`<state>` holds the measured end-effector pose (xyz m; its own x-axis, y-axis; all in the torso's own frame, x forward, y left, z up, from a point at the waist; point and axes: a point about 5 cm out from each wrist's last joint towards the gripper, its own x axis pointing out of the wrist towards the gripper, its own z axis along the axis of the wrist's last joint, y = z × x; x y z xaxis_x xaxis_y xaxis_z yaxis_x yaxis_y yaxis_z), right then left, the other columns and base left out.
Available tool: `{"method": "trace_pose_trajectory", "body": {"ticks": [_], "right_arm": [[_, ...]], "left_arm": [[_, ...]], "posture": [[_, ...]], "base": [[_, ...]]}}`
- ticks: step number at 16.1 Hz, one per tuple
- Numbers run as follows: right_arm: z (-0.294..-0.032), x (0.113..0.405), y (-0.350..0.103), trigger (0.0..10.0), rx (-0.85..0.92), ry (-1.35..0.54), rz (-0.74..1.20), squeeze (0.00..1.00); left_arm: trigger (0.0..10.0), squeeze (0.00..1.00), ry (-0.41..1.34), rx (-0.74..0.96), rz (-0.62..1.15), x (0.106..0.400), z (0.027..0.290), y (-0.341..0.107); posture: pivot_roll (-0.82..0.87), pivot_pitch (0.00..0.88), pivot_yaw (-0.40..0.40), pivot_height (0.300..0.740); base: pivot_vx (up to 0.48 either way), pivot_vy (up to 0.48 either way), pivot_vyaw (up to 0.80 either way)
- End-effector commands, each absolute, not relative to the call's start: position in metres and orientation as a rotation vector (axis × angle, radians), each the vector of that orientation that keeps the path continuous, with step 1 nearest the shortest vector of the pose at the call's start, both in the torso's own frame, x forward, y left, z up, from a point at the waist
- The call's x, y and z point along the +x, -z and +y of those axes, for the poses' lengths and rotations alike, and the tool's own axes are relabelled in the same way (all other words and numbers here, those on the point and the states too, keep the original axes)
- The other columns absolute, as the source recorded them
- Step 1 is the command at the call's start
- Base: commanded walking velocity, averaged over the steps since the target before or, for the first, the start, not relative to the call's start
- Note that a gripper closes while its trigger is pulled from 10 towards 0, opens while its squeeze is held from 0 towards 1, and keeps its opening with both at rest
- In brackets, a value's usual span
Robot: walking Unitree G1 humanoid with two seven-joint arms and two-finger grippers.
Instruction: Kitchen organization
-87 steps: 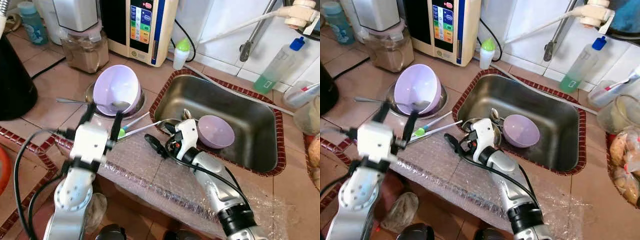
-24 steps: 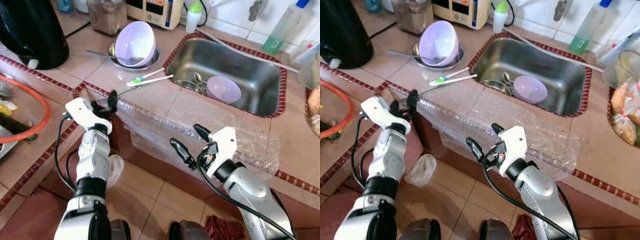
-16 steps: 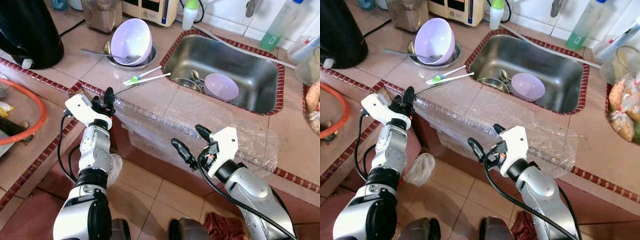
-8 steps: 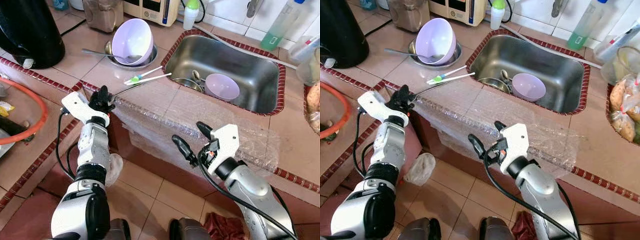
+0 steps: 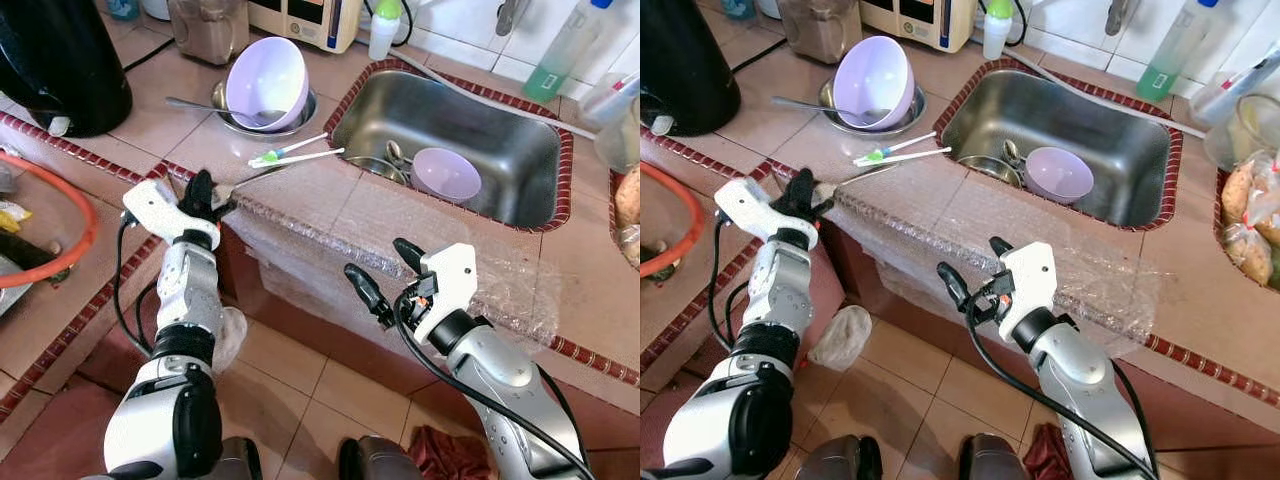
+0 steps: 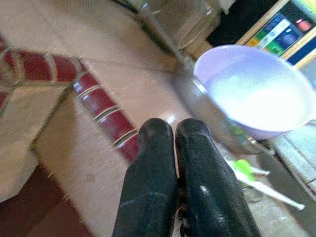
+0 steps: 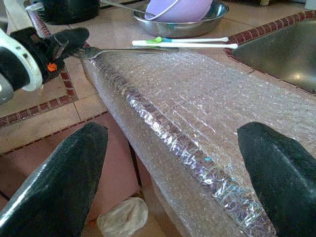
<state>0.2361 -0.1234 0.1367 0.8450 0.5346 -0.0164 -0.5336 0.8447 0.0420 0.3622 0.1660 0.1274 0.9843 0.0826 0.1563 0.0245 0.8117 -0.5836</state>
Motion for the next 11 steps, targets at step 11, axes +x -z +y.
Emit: {"method": "trace_pose_trajectory", "body": {"ticks": [11], "right_arm": [[-0.118, 0.247, -0.133, 10.0, 0.051, -0.530, 0.000, 0.00]], "left_arm": [[0.0, 0.00, -0.069, -0.521, -0.207, 0.364, 0.167, -0.154]], "posture": [[-0.15, 0.103, 0.002, 0.740]], "base": [[0.000, 0.000, 0.00]]}}
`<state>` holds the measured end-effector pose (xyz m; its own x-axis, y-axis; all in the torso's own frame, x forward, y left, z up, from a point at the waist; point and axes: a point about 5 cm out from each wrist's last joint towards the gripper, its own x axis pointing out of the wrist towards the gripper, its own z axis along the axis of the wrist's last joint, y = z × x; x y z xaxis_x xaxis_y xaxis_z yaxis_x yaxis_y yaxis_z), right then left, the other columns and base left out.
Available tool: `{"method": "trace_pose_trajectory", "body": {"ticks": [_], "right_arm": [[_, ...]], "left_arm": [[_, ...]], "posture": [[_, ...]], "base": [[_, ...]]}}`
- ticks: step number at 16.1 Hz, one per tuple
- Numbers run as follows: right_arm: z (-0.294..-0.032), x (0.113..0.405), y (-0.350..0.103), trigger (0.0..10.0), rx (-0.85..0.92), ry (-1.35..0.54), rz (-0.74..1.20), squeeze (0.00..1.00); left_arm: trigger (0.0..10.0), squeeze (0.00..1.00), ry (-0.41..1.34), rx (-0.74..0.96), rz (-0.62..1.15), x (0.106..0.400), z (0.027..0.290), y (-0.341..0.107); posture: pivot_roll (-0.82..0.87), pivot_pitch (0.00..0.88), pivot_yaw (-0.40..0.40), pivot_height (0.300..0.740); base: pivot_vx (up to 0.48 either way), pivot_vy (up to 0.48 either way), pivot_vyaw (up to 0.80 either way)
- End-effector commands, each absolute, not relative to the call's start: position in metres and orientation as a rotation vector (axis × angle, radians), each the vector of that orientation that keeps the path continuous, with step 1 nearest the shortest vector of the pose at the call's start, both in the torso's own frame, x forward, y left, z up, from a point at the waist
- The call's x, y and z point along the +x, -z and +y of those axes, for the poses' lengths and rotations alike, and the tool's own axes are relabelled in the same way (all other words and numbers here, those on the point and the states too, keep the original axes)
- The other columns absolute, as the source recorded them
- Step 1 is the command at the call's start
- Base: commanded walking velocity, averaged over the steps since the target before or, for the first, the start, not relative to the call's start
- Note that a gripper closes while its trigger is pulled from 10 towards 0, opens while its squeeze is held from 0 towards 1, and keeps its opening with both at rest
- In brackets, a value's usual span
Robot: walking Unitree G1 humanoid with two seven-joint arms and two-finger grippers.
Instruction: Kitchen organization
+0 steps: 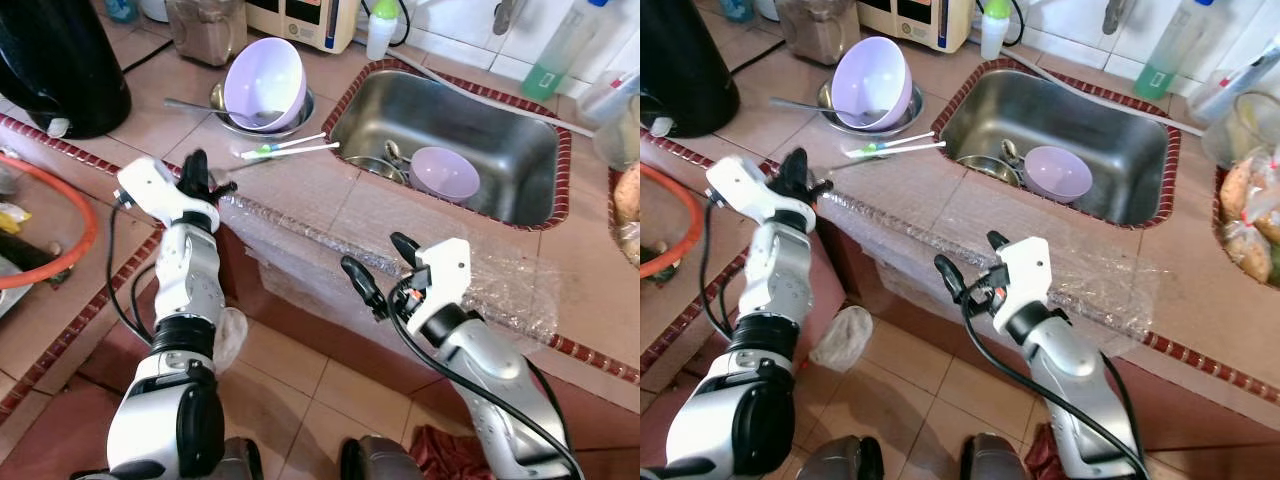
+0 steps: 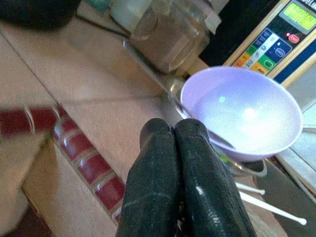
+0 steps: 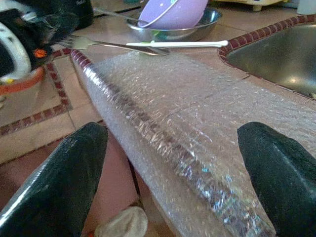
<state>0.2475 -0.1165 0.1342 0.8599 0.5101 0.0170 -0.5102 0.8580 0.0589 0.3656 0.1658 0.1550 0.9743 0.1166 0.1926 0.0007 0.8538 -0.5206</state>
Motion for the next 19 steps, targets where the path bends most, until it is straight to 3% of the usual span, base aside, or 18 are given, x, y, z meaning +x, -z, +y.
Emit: {"method": "trace_pose_trajectory", "body": {"ticks": [1, 13, 16, 19], "right_arm": [[-0.115, 0.250, -0.133, 10.0, 0.056, -0.528, -0.009, 0.00], [-0.100, 0.277, -0.132, 10.0, 0.079, -0.489, -0.096, 0.00], [-0.111, 0.286, -0.136, 10.0, 0.044, -0.370, -0.137, 0.00], [-0.121, 0.292, -0.137, 10.0, 0.046, -0.302, -0.155, 0.00]], "left_arm": [[0.0, 0.00, -0.031, -0.490, -0.216, 0.363, 0.163, -0.159], [0.0, 0.00, 0.166, -0.238, -0.214, 0.323, 0.140, -0.166], [0.0, 0.00, 0.218, -0.202, -0.275, 0.316, 0.131, -0.181], [0.0, 0.00, 0.249, -0.180, -0.312, 0.312, 0.125, -0.192]], "posture": [[-0.14, 0.096, 0.005, 0.740], [-0.04, 0.011, 0.046, 0.740], [-0.03, 0.003, 0.044, 0.740], [-0.03, 0.000, 0.049, 0.740]], "base": [[0.000, 0.000, 0.00], [0.000, 0.000, 0.00], [0.000, 0.000, 0.00], [0.080, 0.000, -0.75]]}}
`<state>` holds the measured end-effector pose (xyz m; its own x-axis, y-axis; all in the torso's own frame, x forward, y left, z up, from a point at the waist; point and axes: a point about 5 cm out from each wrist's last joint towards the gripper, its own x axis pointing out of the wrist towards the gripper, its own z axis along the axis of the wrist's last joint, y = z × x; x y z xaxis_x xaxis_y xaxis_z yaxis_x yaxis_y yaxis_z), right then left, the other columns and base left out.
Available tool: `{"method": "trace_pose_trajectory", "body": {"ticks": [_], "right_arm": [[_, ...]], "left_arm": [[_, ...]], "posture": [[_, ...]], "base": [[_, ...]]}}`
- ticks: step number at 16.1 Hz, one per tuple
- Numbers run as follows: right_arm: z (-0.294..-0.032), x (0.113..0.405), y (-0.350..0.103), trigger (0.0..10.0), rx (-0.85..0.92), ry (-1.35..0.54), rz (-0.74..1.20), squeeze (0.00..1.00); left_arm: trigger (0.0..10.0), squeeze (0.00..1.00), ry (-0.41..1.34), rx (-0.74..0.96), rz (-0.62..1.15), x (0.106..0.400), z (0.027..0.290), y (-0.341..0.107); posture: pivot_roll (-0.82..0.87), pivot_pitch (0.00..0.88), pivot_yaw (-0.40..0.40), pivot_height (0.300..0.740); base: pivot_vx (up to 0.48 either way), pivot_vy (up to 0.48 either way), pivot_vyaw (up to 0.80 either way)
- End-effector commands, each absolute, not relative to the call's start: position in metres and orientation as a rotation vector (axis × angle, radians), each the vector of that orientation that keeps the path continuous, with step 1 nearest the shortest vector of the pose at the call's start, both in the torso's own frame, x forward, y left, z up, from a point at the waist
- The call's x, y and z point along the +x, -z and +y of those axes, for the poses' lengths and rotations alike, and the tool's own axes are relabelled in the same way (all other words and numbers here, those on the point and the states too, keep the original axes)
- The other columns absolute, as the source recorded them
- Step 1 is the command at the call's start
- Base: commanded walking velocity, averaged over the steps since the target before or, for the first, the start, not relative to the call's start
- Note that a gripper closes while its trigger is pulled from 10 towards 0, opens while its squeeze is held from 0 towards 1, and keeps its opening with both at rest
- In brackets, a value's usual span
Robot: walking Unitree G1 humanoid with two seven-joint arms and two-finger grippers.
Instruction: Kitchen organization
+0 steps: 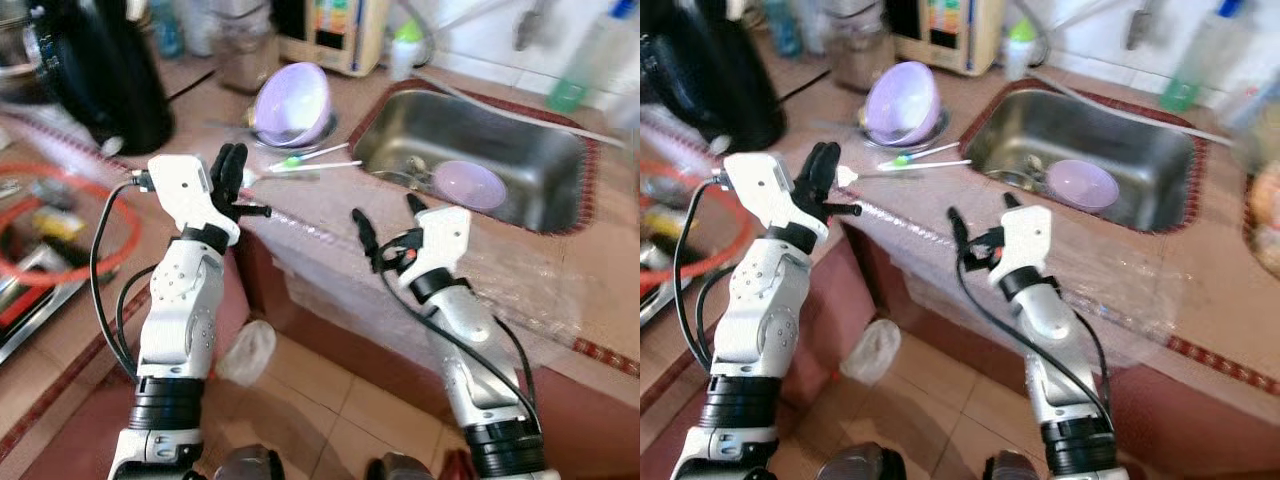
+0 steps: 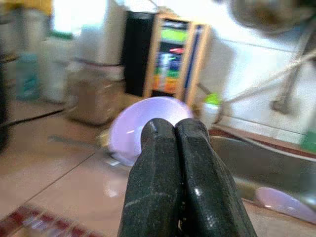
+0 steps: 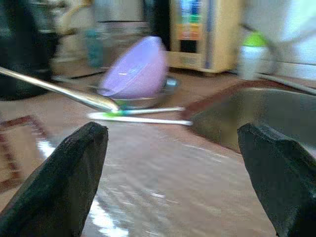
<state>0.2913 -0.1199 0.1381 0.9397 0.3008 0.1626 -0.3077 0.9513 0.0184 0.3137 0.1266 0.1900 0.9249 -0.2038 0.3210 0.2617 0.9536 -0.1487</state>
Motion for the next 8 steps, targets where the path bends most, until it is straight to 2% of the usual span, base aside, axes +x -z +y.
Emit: {"method": "trace_pose_trajectory", "body": {"ticks": [1, 6, 8], "right_arm": [[-0.1221, 0.2930, -0.1367, 10.0, 0.044, -0.298, -0.158, 0.00], [-0.1282, 0.2970, -0.1355, 10.0, 0.033, -0.276, -0.166, 0.00], [-0.1301, 0.2997, -0.1362, 10.0, 0.049, -0.267, -0.168, 0.00]], "left_arm": [[0.0, 0.00, 0.255, -0.176, -0.316, 0.3115, 0.1245, -0.1932], [0.0, 0.00, 0.272, -0.170, -0.304, 0.3114, 0.1208, -0.1919], [0.0, 0.00, 0.279, -0.175, -0.306, 0.3116, 0.1173, -0.1923]], "posture": [[-0.04, 0.000, 0.055, 0.740], [-0.05, 0.000, 0.045, 0.740], [-0.05, 0.000, 0.042, 0.740]], "base": [[0.277, 0.000, -0.64], [0.293, 0.000, -0.59], [0.321, 0.000, -0.80]]}}
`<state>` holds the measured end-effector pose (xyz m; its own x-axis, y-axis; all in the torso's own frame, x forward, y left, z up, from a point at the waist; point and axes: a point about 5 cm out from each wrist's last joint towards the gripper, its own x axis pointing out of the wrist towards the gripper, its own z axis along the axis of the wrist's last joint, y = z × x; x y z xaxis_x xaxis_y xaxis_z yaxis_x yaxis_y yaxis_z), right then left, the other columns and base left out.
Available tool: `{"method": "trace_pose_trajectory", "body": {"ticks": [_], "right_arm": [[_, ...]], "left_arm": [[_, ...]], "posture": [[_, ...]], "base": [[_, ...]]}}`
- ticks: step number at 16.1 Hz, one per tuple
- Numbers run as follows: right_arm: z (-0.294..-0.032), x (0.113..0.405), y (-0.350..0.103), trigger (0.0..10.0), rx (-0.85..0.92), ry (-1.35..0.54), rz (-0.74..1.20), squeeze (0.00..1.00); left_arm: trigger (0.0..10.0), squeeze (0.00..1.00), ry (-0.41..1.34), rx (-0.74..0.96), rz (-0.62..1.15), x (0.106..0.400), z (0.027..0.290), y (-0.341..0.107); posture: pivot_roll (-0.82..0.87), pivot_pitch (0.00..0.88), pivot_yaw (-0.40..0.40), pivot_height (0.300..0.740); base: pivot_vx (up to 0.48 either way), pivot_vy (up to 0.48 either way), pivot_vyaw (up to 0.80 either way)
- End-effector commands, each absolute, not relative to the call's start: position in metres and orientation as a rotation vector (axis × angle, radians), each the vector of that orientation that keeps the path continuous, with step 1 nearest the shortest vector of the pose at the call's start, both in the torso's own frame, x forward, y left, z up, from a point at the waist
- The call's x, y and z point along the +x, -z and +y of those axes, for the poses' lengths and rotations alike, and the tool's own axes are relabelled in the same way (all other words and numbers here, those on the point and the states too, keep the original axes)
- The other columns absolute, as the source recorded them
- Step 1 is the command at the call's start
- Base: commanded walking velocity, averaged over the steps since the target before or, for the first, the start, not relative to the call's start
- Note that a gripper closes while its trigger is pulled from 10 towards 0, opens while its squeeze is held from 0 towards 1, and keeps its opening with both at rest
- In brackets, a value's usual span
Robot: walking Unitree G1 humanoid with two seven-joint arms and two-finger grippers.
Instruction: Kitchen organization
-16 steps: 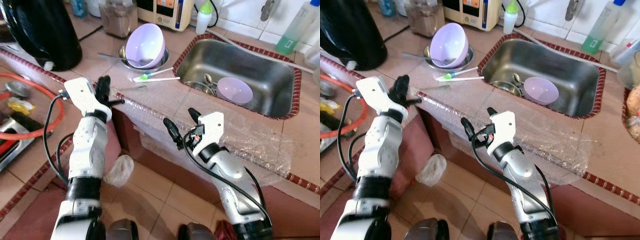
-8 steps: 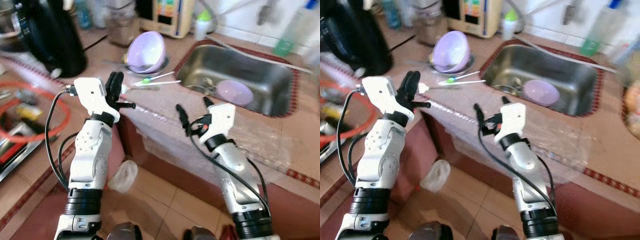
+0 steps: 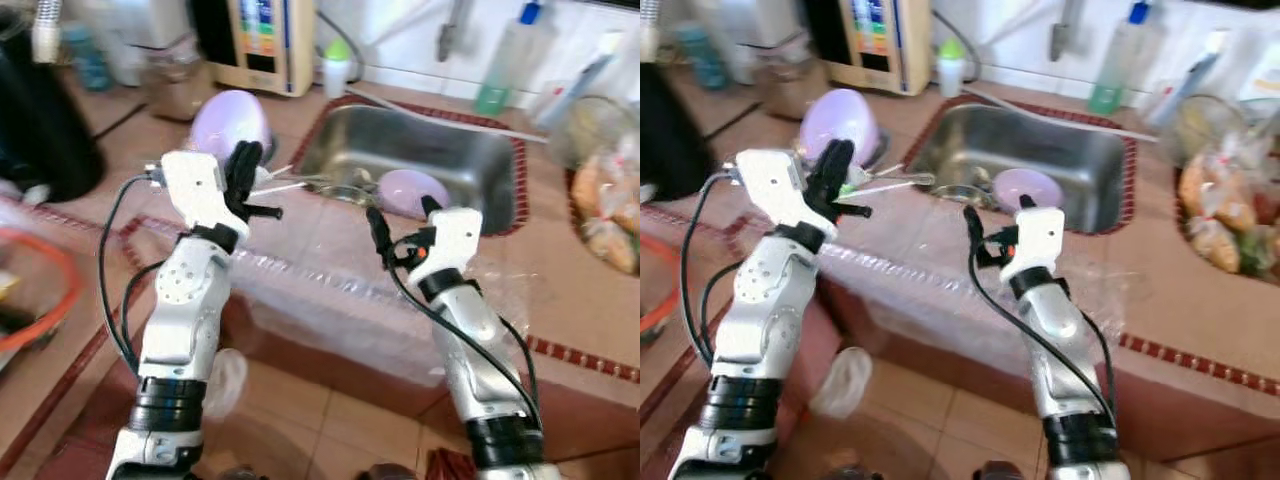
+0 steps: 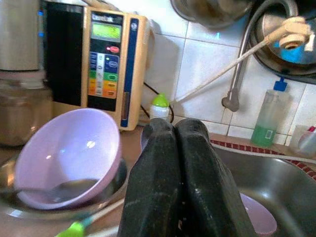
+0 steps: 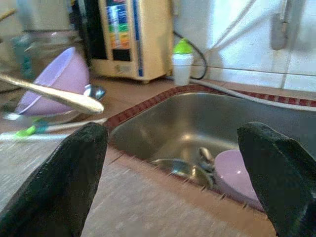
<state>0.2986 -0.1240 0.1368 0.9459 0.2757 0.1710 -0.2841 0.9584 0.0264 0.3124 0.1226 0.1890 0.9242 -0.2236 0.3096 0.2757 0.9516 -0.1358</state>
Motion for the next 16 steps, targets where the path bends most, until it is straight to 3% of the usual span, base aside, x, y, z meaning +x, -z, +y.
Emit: {"method": "trace_pose_trajectory", "body": {"ticks": [1, 8, 9, 10, 11, 12, 16], "right_arm": [[-0.130, 0.300, -0.137, 10.0, 0.047, -0.267, -0.169, 0.00], [-0.125, 0.302, -0.136, 10.0, 0.041, -0.289, -0.176, 0.00], [-0.125, 0.302, -0.135, 10.0, 0.041, -0.290, -0.175, 0.00], [-0.125, 0.302, -0.135, 10.0, 0.042, -0.290, -0.175, 0.00], [-0.125, 0.301, -0.135, 10.0, 0.042, -0.290, -0.174, 0.00], [-0.124, 0.301, -0.134, 10.0, 0.042, -0.289, -0.173, 0.00], [-0.125, 0.301, -0.133, 10.0, 0.037, -0.286, -0.173, 0.00]], "left_arm": [[0.0, 0.00, 0.280, -0.176, -0.306, 0.312, 0.116, -0.192], [0.0, 0.00, 0.277, -0.158, -0.294, 0.310, 0.115, -0.189], [0.6, 0.00, 0.276, -0.156, -0.291, 0.310, 0.116, -0.187], [0.6, 0.00, 0.276, -0.156, -0.289, 0.310, 0.116, -0.186], [1.4, 0.00, 0.281, -0.147, -0.282, 0.309, 0.115, -0.185], [0.0, 0.00, 0.290, -0.137, -0.271, 0.309, 0.114, -0.181], [0.0, 0.00, 0.294, -0.139, -0.275, 0.310, 0.112, -0.181]], "posture": [[-0.05, 0.000, 0.040, 0.740], [-0.05, 0.000, 0.039, 0.740], [-0.05, 0.000, 0.039, 0.740], [-0.04, 0.000, 0.040, 0.740], [-0.04, 0.000, 0.040, 0.740], [-0.05, 0.000, 0.041, 0.740], [-0.05, 0.000, 0.042, 0.740]], "base": [[0.326, 0.000, -0.52], [0.257, 0.000, 0.00], [0.000, 0.000, 0.00], [0.000, 0.000, 0.00], [0.000, 0.000, 0.00], [0.000, 0.000, 0.00], [0.000, -0.306, 0.00]]}}
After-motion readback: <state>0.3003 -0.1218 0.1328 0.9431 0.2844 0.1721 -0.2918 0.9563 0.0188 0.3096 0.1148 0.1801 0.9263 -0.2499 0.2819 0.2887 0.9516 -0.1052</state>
